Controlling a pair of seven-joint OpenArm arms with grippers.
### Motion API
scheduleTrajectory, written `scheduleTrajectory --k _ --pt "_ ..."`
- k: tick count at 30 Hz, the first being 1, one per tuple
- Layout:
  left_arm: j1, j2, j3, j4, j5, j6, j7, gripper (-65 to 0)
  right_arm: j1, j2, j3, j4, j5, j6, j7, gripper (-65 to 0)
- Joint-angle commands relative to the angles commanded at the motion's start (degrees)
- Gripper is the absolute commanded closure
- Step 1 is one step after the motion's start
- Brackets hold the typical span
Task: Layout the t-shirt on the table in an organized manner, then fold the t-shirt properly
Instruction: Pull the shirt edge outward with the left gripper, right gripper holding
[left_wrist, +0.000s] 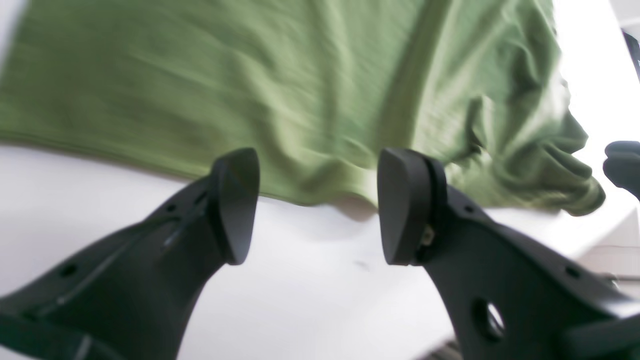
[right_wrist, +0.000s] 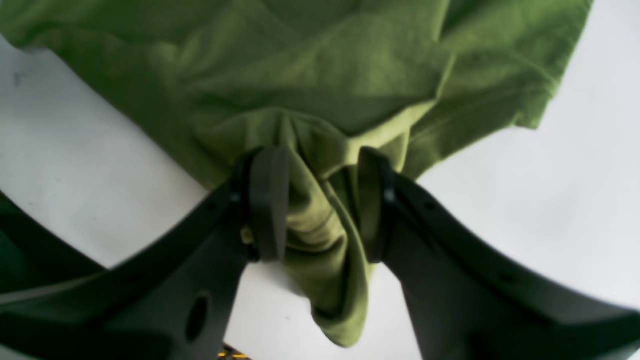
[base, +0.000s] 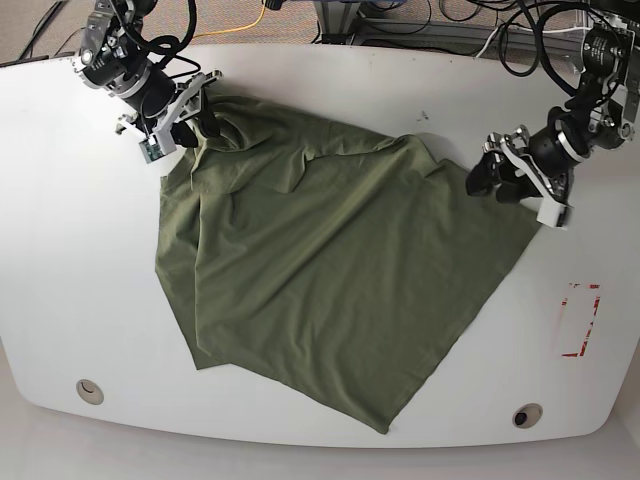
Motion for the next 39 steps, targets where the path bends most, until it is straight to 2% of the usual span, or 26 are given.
scheduleTrajectory --k 2,5,6,7,9,13,16,21,33,36,39 --pt "-0.88 0.00 -1.32 -1.76 0.62 -1.49 0.00 -35.7 -0.35 -0.09 0.62 0.00 0.26 0.00 0.00 -23.3" --pt "-3.25 0.00 -2.46 -5.36 2.02 -3.87 0.00 -35.7 -1.05 -0.97 2.64 -0.09 0.35 0.00 0.00 -27.3" --pt "-4.84 0.00 -2.46 -6.68 2.64 -4.84 0.00 -35.7 -1.49 -1.93 3.60 -0.09 0.09 0.00 0.26 -31.1" --pt "-5.36 0.00 -2.46 -7.12 2.81 -5.10 0.00 -35.7 -1.49 -2.20 3.96 -0.09 0.09 0.00 0.35 -32.2" --pt "-7.56 0.00 -2.46 -10.20 4.31 -6.77 0.00 -35.7 -1.67 -2.99 5.71 -0.18 0.09 0.00 0.35 -39.8" --pt "-10.55 0.09 -2.46 -14.95 7.47 -8.88 0.00 -35.7 -1.67 -3.16 6.24 -1.14 0.09 0.00 0.35 -45.8" --pt "-12.75 0.18 -2.46 -17.23 9.49 -10.64 0.00 -35.7 -1.67 -3.34 6.24 -1.58 0.18 0.00 0.35 -45.8" --pt "-14.59 0.18 -2.55 -20.22 11.52 -12.04 0.00 -35.7 -1.67 -3.96 6.24 -3.96 0.18 0.00 0.35 -45.8" --pt "-16.18 0.26 -2.55 -24.97 12.04 -12.13 -0.35 -35.7 -0.62 -4.13 6.07 -7.38 0.09 0.00 0.18 -45.2" --pt "-17.23 0.79 -2.55 -27.25 12.04 -12.13 -0.44 -35.7 -0.62 -4.13 4.13 -7.91 0.09 0.00 0.09 -37.1" --pt "-18.90 2.73 -2.55 -29.10 12.04 -12.13 -0.35 -35.7 -0.70 -3.60 2.11 -8.70 0.26 0.00 0.09 -23.1"
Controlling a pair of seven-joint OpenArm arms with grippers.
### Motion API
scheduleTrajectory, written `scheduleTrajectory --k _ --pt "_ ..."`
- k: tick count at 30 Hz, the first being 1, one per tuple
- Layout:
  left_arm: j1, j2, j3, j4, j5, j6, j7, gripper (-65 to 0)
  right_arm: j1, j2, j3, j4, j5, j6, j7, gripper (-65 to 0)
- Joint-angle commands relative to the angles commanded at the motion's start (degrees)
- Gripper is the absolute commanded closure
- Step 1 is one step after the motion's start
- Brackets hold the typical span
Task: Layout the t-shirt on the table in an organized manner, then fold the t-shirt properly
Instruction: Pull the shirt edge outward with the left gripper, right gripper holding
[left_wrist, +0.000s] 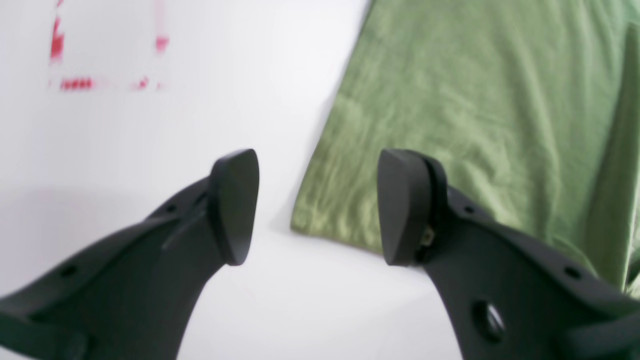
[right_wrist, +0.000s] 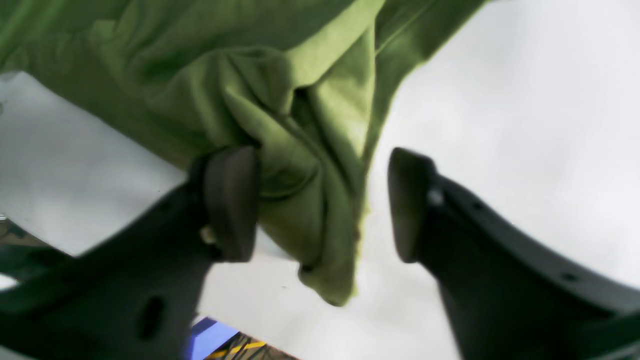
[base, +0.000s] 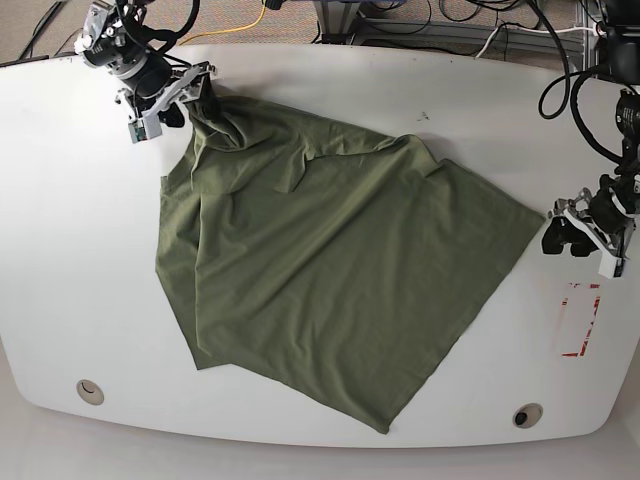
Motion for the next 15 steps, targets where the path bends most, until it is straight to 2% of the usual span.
scheduleTrajectory --k 1,3,5,8,10,13,15 --pt "-0.44 0.35 0.00 -0.97 0.09 0.00 0.00 -35.7 0.00 0.00 -0.09 -0.18 -0.09 0.00 0.00 -17.8" --pt "-1.14 0.62 0.00 -2.64 0.53 0.00 0.00 -35.7 0.00 -0.09 -0.26 -0.35 -0.09 0.00 0.00 -10.9" --pt "-2.20 1.05 0.09 -4.92 1.76 0.00 0.00 -35.7 0.00 -0.09 -0.35 -0.35 0.00 0.00 0.00 -9.5" --pt "-4.66 3.87 0.09 -7.65 4.04 0.00 0.00 -35.7 0.00 -0.26 -0.35 -0.35 0.26 0.00 -0.09 -8.6" --pt "-6.07 4.57 0.09 -9.23 5.71 0.00 0.00 -35.7 -0.09 -0.26 -0.35 -0.35 0.26 0.00 -0.09 -7.6" --pt "-7.91 5.19 0.09 -12.48 8.18 0.00 0.00 -35.7 -0.18 -0.35 -0.35 -0.35 0.18 0.00 -0.09 0.0" --pt "-9.05 6.33 0.09 -14.15 8.79 -0.09 0.00 -35.7 -0.18 -0.35 -0.35 -0.35 0.18 0.00 -0.09 0.0"
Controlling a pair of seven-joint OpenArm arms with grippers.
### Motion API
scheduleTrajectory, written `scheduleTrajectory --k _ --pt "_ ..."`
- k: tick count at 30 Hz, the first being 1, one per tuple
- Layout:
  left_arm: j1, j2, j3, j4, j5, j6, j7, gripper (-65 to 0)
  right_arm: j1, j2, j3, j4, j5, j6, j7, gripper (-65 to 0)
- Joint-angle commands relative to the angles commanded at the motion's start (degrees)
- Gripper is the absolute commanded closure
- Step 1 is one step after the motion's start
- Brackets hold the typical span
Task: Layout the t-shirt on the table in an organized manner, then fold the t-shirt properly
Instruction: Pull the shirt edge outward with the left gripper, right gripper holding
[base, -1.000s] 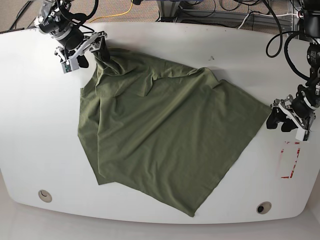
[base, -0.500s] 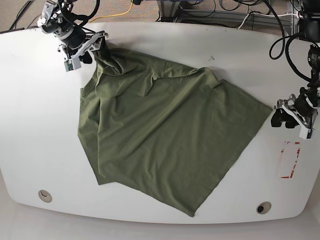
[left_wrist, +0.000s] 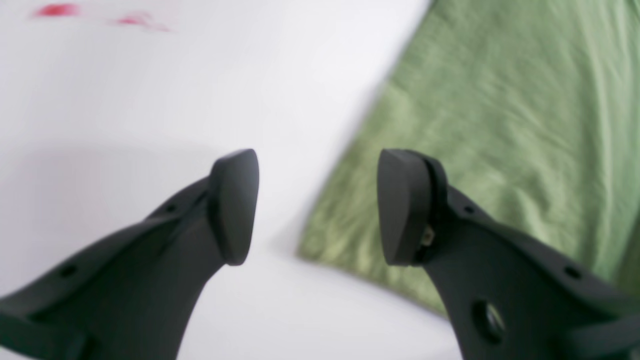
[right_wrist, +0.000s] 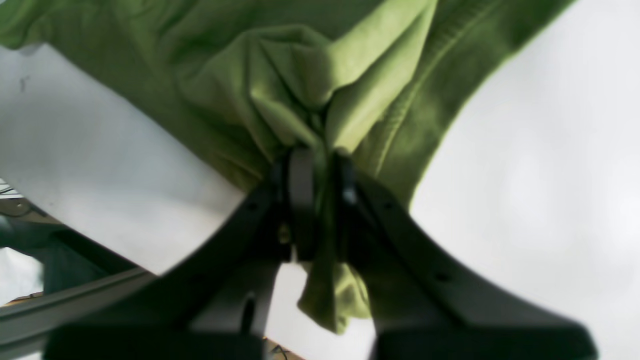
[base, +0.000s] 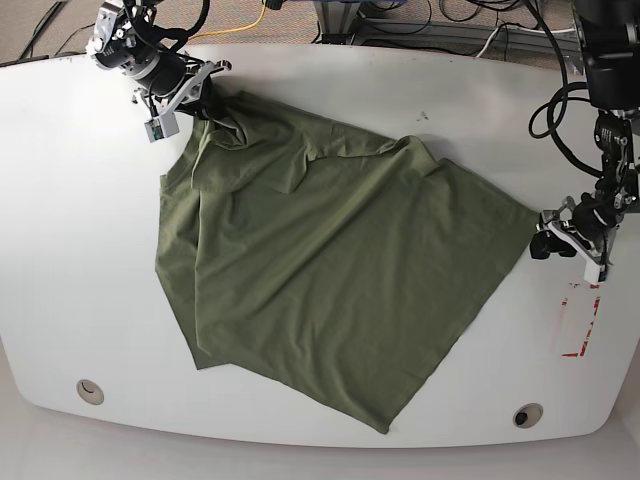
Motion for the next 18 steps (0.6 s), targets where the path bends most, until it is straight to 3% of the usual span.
scheduleTrajectory --k 3,13,18 --pt "-2.20 1.93 0.00 -3.16 0.97 0.00 0.09 -35.7 -0.44 0.09 0.00 0.18 0.00 0.00 0.00 0.0" --pt "-2.81 2.20 0.09 -7.30 3.78 -0.26 2.02 -35.7 -0.79 0.18 0.00 0.44 -0.09 0.00 0.00 0.0" --pt "-2.11 2.29 0.09 -7.56 4.04 -4.84 6.07 -35.7 -0.79 0.18 0.00 0.70 0.00 0.00 0.00 0.0"
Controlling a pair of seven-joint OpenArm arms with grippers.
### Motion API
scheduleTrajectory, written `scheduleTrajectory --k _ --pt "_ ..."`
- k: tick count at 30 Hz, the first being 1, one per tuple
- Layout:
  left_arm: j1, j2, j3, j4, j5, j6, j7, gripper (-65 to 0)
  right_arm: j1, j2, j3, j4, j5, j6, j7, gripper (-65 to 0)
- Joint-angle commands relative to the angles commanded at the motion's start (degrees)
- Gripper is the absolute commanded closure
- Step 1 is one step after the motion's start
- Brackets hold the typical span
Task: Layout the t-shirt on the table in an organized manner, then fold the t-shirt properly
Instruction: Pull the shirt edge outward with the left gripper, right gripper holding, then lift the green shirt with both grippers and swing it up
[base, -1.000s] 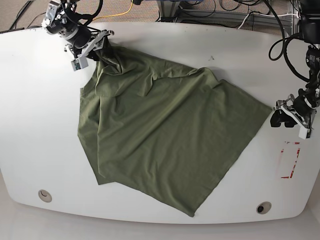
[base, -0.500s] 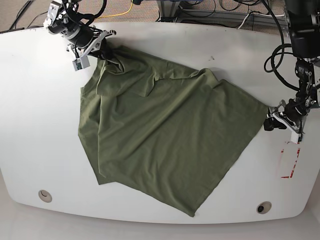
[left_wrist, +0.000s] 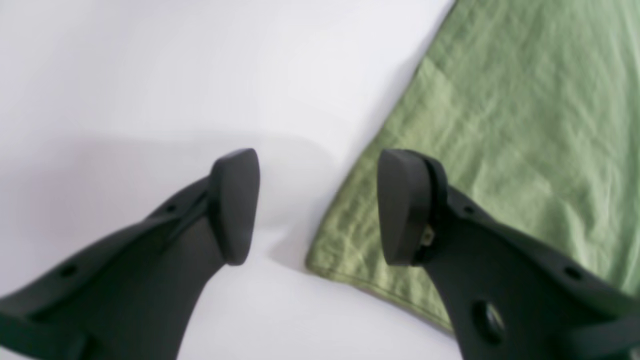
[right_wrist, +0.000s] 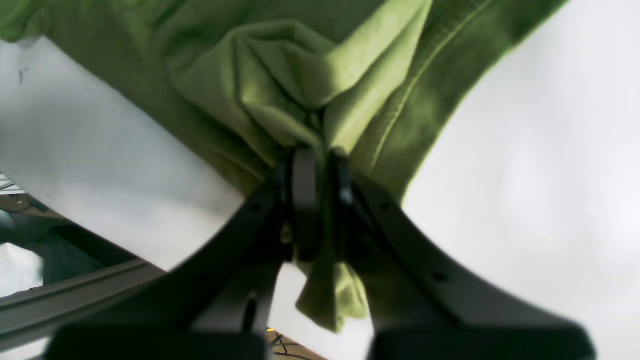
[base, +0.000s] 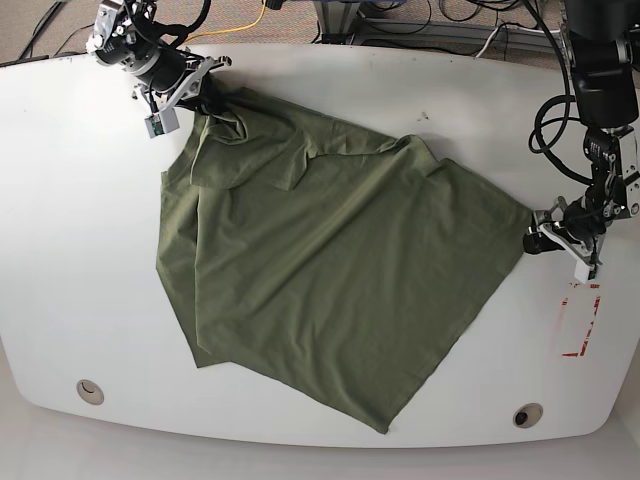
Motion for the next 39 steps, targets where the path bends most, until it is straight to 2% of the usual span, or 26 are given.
scheduleTrajectory --k 5,10,17,19,21,24,25,27,32,39 --pt "1.32 0.09 2.99 0.26 -0.18 -2.73 0.79 -35.7 0.00 -0.35 0.00 1.49 0.09 0.00 0.00 0.0" --pt "1.49 0.09 6.24 0.35 -0.79 -2.99 2.29 -35.4 0.09 -0.44 0.00 1.49 0.09 0.00 0.00 0.0" --pt "1.58 1.49 7.03 0.35 -0.88 -6.68 3.96 -35.0 0.26 -0.26 0.00 1.49 0.09 0.00 0.00 0.0" --pt "1.58 1.67 7.03 0.35 -0.88 -7.12 4.04 -31.8 0.26 -0.26 0.00 1.49 0.09 0.00 0.00 0.0" --pt "1.58 1.85 7.03 0.35 -0.88 -7.12 4.04 -25.4 0.26 -0.26 0.00 1.49 0.09 0.00 0.00 0.0" --pt "1.58 1.93 7.03 0.35 -0.88 -7.12 3.78 -13.3 0.26 -0.26 0.00 1.49 0.09 0.00 0.00 0.0" --pt "1.58 2.02 7.03 0.35 -0.88 -6.95 3.69 -7.1 0.26 -0.26 0.00 1.49 0.09 0.00 0.00 0.0" --pt "1.58 2.02 7.03 0.35 -0.88 -6.95 3.52 0.0 0.26 -0.26 0.00 1.49 0.09 0.00 0.00 0.0" --pt "1.58 2.02 6.95 0.35 -0.79 -6.86 1.41 0.0 0.35 -0.26 0.00 1.49 0.09 0.00 0.00 0.0" --pt "1.76 1.58 6.77 3.87 -0.88 -6.95 1.49 0.0 0.00 0.00 0.00 5.10 0.09 0.00 0.00 0.0"
